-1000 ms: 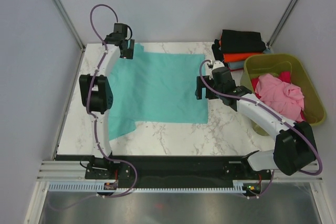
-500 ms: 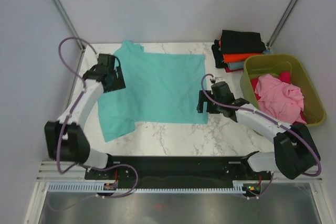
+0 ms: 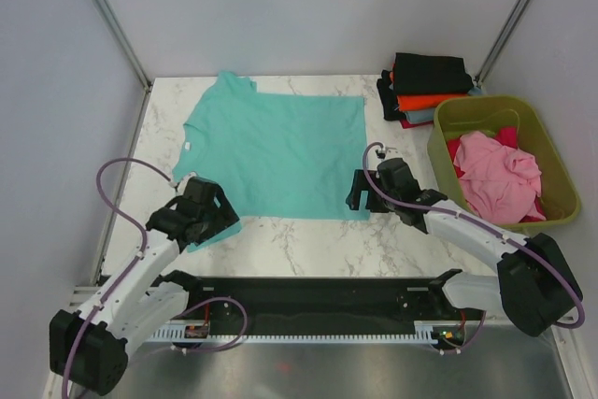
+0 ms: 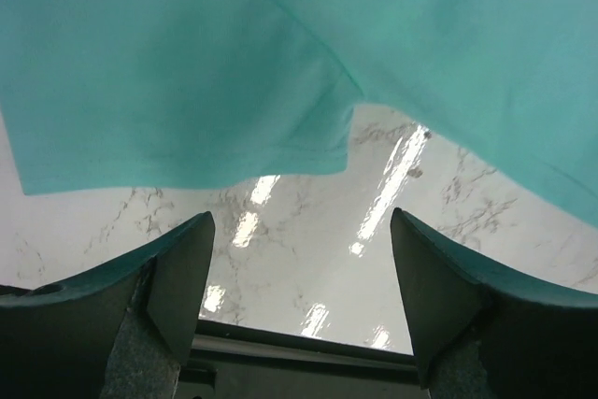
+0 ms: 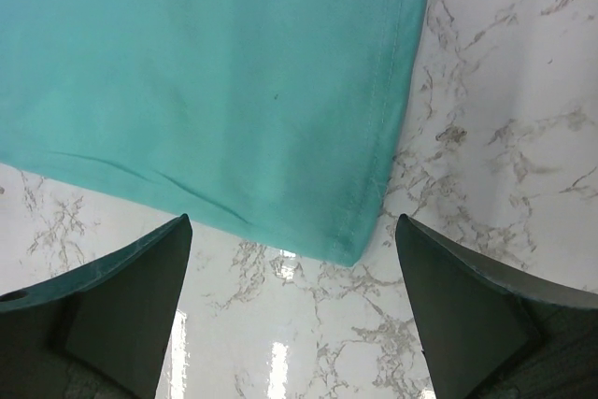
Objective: Fold and stack the t-shirts
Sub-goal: Flatten the tshirt out, then fold the tshirt
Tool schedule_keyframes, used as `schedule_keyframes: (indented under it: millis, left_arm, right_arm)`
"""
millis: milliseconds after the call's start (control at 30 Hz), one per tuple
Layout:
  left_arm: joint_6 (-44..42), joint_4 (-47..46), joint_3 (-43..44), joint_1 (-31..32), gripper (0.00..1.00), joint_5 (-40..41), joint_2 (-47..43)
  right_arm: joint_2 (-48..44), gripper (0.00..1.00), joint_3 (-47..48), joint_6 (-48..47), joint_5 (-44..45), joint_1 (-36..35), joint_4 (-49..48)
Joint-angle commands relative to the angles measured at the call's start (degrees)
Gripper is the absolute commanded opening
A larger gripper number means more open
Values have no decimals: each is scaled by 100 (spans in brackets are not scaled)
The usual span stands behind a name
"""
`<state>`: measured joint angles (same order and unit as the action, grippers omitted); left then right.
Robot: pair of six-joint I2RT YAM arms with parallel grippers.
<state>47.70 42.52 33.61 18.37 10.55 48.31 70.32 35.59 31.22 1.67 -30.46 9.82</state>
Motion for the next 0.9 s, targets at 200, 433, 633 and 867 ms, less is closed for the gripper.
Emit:
schedule_keyframes:
  millis: [200,433,633,867]
  left_arm:
    - [767,-16,-267,483,84,1054,240]
    - [995,-121,-363,483,79,1204,600]
    - [1232,-480,-530,483,77,1073,907]
    - [1312,-1202,-865,492,75,976,1567]
  right_arm:
    - [-54,98,-228,112,-158,-30,-271]
    - [-151,98,-316,103,-79,-30,-218]
    - [-19,98,-334,147,-88,-30,-262]
    - [16,98,-290,86,-79,-30,-192]
